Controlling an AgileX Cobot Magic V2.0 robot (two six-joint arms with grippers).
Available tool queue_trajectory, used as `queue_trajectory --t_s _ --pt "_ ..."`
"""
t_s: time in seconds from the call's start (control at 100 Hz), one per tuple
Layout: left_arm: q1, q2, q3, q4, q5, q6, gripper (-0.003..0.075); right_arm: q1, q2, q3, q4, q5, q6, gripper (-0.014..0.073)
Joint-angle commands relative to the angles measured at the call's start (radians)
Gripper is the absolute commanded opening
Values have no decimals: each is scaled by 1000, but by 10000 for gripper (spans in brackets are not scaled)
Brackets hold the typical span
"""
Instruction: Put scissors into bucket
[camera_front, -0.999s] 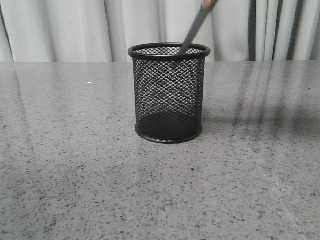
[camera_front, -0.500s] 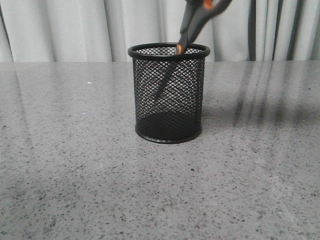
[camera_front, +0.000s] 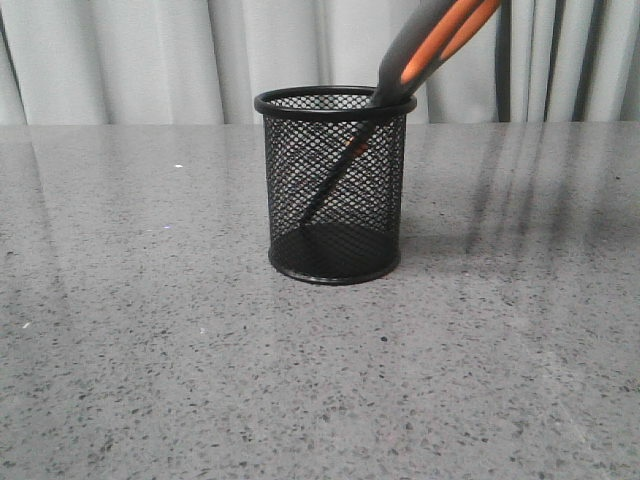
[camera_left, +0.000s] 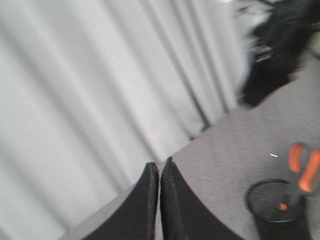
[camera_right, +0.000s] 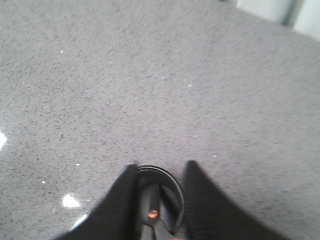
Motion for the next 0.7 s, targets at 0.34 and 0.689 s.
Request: queue_trajectory --t_s 0.34,0.689 --pt "6 -460 587 525 -95 -725 -20 72 -614 964 -248 -991 -16 -49" --pt "6 -534 674 519 -82 -725 -20 11 -831 1385 -301 -1305 -16 -50"
